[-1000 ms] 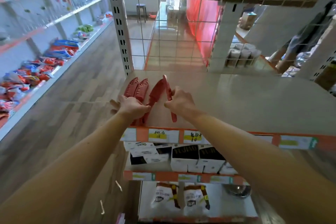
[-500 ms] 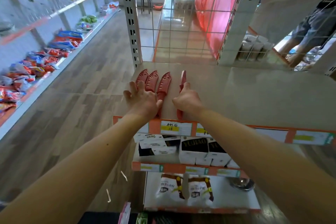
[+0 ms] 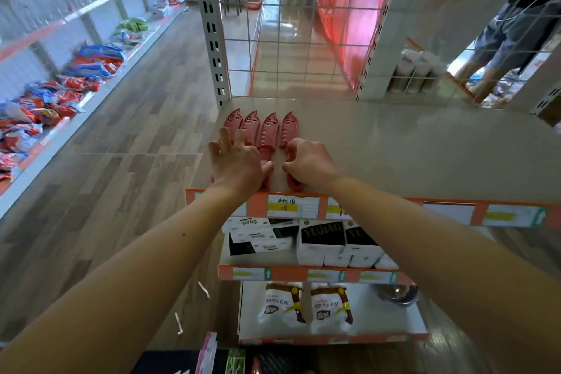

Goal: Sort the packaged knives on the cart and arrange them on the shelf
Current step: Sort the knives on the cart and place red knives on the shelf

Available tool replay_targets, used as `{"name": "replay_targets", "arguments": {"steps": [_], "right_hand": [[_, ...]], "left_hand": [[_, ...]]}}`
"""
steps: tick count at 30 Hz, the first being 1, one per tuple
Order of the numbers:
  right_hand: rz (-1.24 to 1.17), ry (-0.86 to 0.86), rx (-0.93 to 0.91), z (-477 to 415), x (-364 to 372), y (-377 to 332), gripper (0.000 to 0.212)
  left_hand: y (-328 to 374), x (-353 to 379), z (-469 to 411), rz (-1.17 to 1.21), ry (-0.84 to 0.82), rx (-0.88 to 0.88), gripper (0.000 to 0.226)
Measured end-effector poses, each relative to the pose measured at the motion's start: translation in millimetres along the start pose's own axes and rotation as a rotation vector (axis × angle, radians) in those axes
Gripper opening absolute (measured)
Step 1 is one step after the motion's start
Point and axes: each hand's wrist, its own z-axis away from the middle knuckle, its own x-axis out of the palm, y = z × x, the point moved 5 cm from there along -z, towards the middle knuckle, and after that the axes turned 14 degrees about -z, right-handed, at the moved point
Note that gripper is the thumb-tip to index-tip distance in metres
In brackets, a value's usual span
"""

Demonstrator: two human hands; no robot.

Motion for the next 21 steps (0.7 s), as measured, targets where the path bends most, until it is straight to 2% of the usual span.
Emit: {"name": "replay_targets", "arguments": {"steps": [13, 21], "right_hand": [[0.028, -0.024, -0.061, 1.3, 1.8, -3.0, 0.045], [0.064, 0.032, -0.08, -3.4, -5.1, -3.1, 0.042]], "left_hand": [[-2.8, 6.0, 0.5, 0.045, -0.025, -0.002, 0.044], [-10.6, 7.0, 3.3, 0.095, 0.004, 0.051, 0.05]]}}
